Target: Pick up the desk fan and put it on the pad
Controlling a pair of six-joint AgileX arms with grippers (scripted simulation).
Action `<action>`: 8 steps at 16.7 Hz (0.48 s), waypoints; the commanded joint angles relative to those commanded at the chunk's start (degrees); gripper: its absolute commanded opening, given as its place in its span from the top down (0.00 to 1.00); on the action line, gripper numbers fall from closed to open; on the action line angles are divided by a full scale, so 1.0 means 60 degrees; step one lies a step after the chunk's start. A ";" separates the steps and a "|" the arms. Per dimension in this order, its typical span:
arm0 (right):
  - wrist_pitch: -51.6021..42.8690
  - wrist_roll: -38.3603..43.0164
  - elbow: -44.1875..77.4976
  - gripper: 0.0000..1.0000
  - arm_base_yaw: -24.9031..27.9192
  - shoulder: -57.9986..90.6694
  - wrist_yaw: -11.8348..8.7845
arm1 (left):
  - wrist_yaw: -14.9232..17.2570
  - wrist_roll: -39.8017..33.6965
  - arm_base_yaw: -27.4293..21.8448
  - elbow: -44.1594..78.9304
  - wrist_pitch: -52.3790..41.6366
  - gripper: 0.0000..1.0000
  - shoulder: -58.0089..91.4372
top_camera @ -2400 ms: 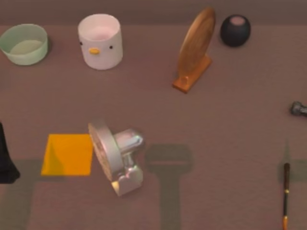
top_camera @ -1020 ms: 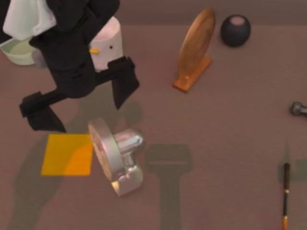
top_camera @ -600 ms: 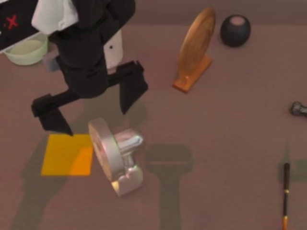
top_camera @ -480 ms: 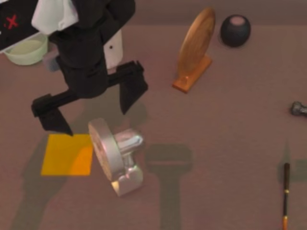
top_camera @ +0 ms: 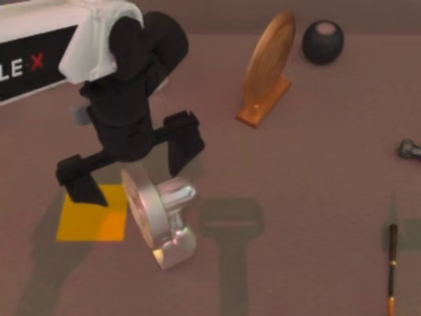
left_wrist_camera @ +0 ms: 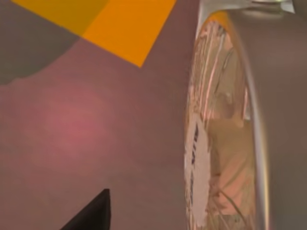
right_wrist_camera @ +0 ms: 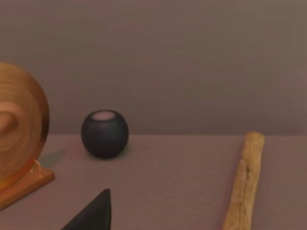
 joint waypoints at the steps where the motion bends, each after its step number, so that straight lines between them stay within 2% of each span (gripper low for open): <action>1: 0.0000 0.0000 0.0000 0.00 0.0000 0.0000 0.0000 | 0.0000 -0.0003 -0.0003 -0.0074 0.0075 0.00 0.0014; 4: 0.0000 0.0000 0.0000 0.00 0.0000 0.0000 0.0000 | 0.0000 -0.0004 -0.0003 -0.0077 0.0078 0.00 0.0015; 8: 0.0000 0.0000 0.0000 0.00 0.0000 0.0000 0.0000 | 0.0000 -0.0004 -0.0003 -0.0077 0.0078 0.30 0.0015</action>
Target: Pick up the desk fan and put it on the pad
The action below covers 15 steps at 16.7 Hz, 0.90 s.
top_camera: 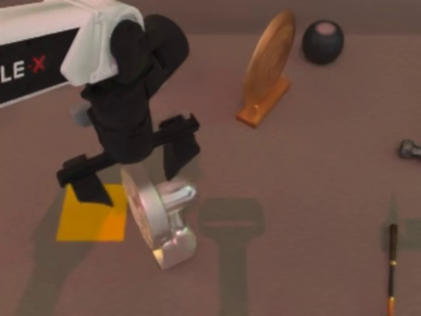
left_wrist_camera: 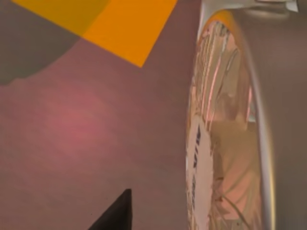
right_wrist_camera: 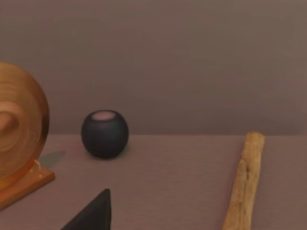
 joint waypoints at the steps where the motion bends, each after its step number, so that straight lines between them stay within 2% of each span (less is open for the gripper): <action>1: 0.0000 0.0000 0.0000 0.00 0.0000 0.0000 0.0000 | 0.0000 0.0000 0.0000 0.0000 0.0000 0.38 0.0000; 9: 0.0000 0.0000 0.0000 0.00 0.0000 0.0000 0.0000 | 0.0000 0.0000 0.0000 0.0000 0.0000 0.98 0.0000; 15: 0.0000 0.0000 0.0000 0.00 0.0000 0.0000 0.0000 | 0.0000 0.0000 0.0000 0.0000 0.0000 1.00 0.0000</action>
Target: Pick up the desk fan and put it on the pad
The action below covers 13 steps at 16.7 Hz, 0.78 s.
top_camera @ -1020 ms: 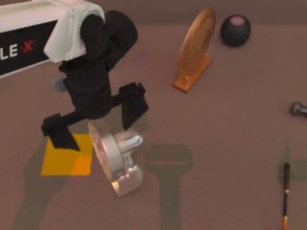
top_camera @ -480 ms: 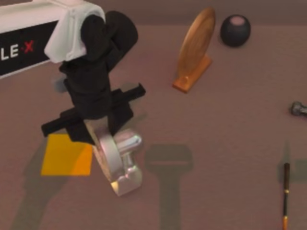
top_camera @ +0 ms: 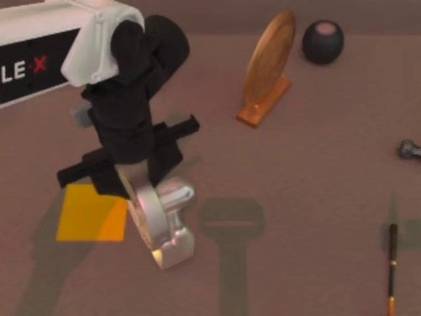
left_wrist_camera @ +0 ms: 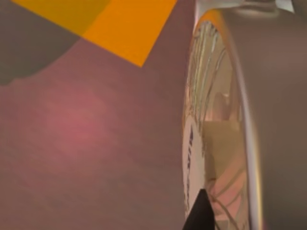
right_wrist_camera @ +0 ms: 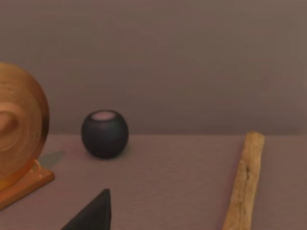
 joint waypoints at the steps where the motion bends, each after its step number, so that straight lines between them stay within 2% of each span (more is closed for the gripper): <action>1: 0.0000 0.0000 0.0000 0.00 0.0000 0.0000 0.0000 | 0.0000 0.0000 0.0000 0.0000 0.0000 1.00 0.0000; 5: 0.0000 0.0000 0.0000 0.00 0.0000 0.0000 0.0000 | -0.0002 0.0012 0.0012 0.0151 -0.0166 1.00 -0.0014; 13: 0.0000 0.0000 0.0000 0.00 0.0000 0.0000 0.0000 | -0.0001 -0.0010 0.0178 0.1683 -0.1851 1.00 -0.0182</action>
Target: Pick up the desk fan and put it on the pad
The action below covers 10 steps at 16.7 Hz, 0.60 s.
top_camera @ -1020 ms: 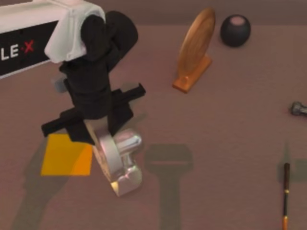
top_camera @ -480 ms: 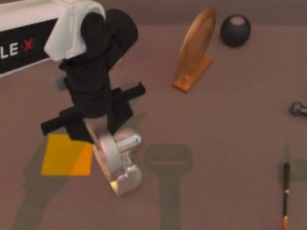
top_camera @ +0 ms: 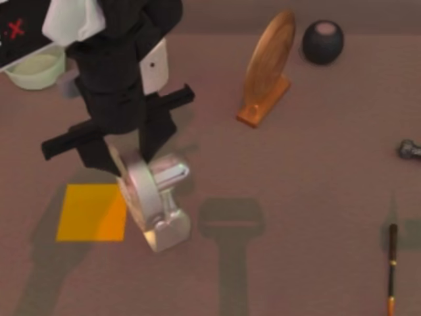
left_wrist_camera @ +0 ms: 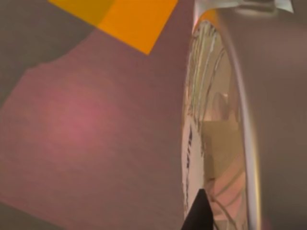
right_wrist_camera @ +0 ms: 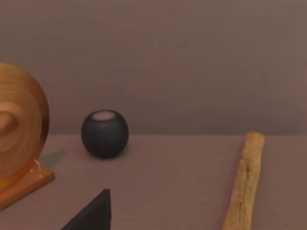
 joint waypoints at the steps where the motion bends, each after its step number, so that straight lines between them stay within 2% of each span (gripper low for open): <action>1: 0.0000 0.0000 0.0000 0.00 0.0000 0.0000 0.0000 | 0.0000 0.0000 0.0000 0.0000 0.0000 1.00 0.0000; 6: 0.0000 0.0000 0.0000 0.00 0.0000 0.0000 0.0000 | -0.0005 -0.0343 0.0084 -0.0038 -0.0033 1.00 0.0017; 10: 0.0000 0.0000 0.0000 0.00 0.0000 0.0000 0.0000 | -0.0014 -0.2234 0.0735 -0.0106 -0.0205 1.00 -0.0154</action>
